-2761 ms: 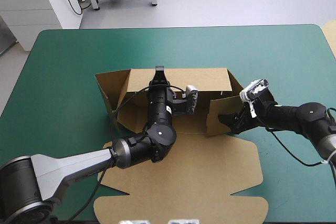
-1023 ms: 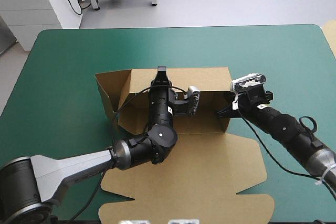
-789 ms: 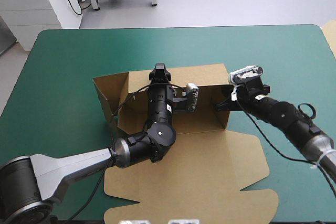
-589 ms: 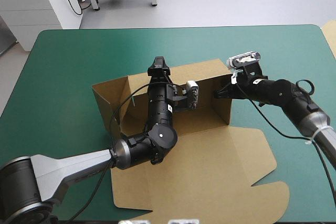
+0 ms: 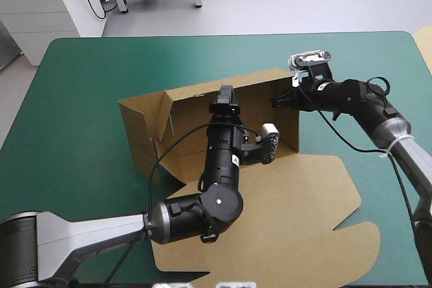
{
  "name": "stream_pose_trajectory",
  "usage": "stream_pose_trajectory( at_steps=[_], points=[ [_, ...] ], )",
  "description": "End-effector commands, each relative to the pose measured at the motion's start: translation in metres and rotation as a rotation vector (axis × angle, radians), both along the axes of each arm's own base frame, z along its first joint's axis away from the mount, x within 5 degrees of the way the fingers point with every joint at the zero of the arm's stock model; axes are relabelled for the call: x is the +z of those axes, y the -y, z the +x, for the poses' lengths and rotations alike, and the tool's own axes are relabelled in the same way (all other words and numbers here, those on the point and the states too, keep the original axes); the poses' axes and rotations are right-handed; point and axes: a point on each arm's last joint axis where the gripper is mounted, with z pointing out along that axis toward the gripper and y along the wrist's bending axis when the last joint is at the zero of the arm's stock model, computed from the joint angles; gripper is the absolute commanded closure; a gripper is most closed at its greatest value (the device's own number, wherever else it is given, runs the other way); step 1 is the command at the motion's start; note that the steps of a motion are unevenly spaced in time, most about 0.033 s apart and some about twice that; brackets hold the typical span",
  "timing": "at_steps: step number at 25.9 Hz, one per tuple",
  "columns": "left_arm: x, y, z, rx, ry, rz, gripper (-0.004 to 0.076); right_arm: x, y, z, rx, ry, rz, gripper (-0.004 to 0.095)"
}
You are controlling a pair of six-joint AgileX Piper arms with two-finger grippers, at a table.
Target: Fold the box
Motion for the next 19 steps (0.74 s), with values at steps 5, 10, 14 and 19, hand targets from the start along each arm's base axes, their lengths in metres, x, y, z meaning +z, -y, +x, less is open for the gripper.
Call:
stream_pose_trajectory(
  at_steps=[5, 10, 14, 19],
  points=[
    [0.082, -0.026, 0.001, -0.028, -0.258, -0.199, 0.0708, -0.009, 0.002, -0.011, 0.057, -0.137, -0.076, 0.0927],
    [0.142, -0.075, 0.039, -0.043, -0.548, -0.605, 0.0709, -0.012, 0.005, -0.015, 0.066, -0.178, -0.119, 0.0927],
    [0.164, -0.13, 0.074, 0.059, -0.577, -0.9, 0.0709, -0.012, 0.008, -0.014, 0.04, -0.184, -0.137, 0.0927],
    [0.157, -0.208, 0.11, 0.258, -0.619, -1.196, 0.0726, -0.013, 0.009, -0.014, 0.035, -0.184, -0.156, 0.0927]
  ],
)
